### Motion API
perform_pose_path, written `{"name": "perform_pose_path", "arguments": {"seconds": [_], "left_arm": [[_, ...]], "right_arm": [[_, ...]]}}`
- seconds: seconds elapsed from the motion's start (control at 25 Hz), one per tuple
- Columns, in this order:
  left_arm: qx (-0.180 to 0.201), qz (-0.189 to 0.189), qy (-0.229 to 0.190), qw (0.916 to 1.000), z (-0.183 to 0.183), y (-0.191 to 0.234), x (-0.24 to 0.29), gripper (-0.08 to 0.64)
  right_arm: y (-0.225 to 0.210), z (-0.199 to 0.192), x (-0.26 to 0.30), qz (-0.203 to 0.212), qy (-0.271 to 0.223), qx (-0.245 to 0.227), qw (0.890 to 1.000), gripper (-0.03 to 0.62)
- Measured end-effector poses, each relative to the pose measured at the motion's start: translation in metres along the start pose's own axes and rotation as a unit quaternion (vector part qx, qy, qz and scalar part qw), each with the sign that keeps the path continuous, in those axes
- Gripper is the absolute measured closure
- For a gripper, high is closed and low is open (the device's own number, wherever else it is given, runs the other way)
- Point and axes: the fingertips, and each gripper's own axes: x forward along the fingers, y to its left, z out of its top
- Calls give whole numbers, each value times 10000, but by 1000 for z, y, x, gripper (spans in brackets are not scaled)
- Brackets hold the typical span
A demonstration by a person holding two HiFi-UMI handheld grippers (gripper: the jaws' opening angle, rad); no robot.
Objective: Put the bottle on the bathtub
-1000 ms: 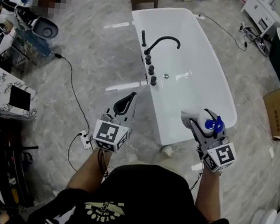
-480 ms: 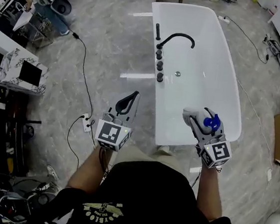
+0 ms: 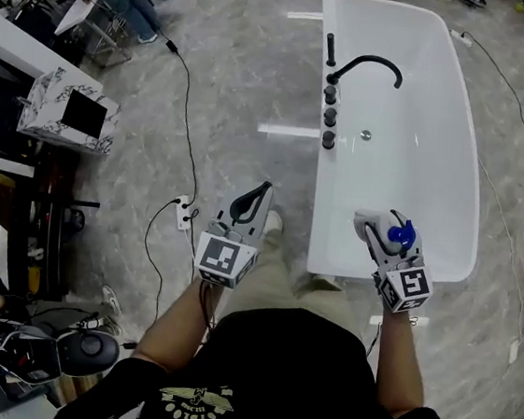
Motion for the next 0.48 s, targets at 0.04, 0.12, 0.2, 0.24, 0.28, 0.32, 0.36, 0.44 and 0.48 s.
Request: {"name": "perform_pose_path", "arguments": {"seconds": [0.04, 0.12, 0.2, 0.24, 0.28, 0.32, 0.36, 0.44, 0.48], "left_arm": [[-46, -21, 12, 10000, -6, 3, 2, 551], [-216, -89, 26, 9997, -19, 8, 8, 551], [-386, -197, 59, 9990, -33, 13, 17, 551], [-421, -263, 88, 9987, -39, 15, 22, 551], [-422, -329, 108, 9985, -43, 17, 27, 551], [-406, -390, 113, 9984, -46, 19, 34, 551], [-388, -441, 107, 9982, -48, 21, 41, 551], [-358, -526, 111, 9979, -52, 24, 57, 551], [-346, -565, 130, 9977, -55, 26, 64, 551]], "right_arm": [[-2, -7, 5, -36, -1, 41, 10000, 325], [-6, -20, 16, -102, -27, 180, 9998, 325], [-7, -34, 28, -152, -6, 253, 9996, 325], [-6, -41, 34, -173, 39, 259, 9995, 325], [-5, -47, 40, -192, 91, 256, 9994, 327], [-5, -52, 46, -205, 136, 254, 9994, 325], [-5, -55, 52, -214, 170, 258, 9993, 325], [-10, -62, 62, -242, 226, 277, 9991, 327], [-12, -65, 68, -273, 257, 293, 9989, 325]]}}
